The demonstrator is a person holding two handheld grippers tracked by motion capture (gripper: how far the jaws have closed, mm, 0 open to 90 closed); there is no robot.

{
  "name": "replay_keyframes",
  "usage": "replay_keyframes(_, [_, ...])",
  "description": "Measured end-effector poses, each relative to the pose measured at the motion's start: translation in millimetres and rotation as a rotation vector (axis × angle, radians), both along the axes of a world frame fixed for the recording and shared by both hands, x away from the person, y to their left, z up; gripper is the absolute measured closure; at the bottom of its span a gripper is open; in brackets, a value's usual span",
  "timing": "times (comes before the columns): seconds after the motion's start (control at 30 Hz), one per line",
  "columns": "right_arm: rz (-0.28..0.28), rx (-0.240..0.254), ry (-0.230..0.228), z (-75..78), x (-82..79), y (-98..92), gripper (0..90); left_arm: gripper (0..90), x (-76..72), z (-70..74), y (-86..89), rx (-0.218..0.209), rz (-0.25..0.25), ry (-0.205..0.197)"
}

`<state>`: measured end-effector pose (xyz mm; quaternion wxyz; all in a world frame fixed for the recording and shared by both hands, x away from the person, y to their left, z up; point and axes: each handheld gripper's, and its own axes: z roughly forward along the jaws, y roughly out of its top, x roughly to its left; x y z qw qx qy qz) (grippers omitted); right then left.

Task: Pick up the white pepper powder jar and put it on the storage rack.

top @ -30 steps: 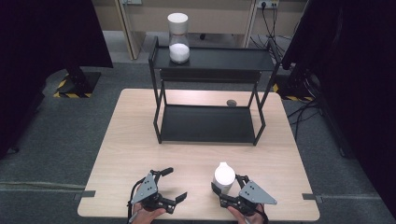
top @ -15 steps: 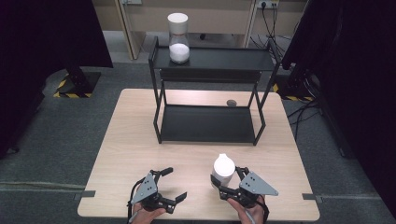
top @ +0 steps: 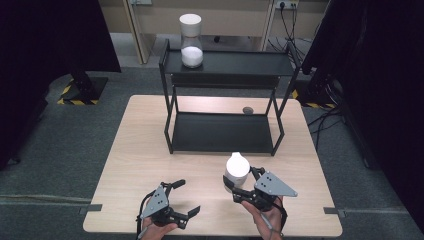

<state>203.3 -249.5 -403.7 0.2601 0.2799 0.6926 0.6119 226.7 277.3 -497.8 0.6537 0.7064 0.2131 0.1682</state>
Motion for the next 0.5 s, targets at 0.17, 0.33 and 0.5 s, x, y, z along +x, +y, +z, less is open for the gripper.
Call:
replay_keyframes(0.17, [0.0, 0.0, -0.001, 10.5, 6.5, 1.8, 30.8, 0.2, 0.1, 0.2, -0.1, 0.003, -0.002, -0.002])
replay_keyframes(0.33, [0.002, -0.011, -0.009, 22.3, 13.8, 5.9, 30.8, 0.2, -0.2, 0.2, -0.3, 0.003, -0.003, -0.003])
replay_keyframes(0.5, [0.011, -0.015, -0.009, 31.8, 20.3, 9.5, 30.8, 0.2, -0.4, 0.2, -0.4, 0.002, -0.004, -0.002])
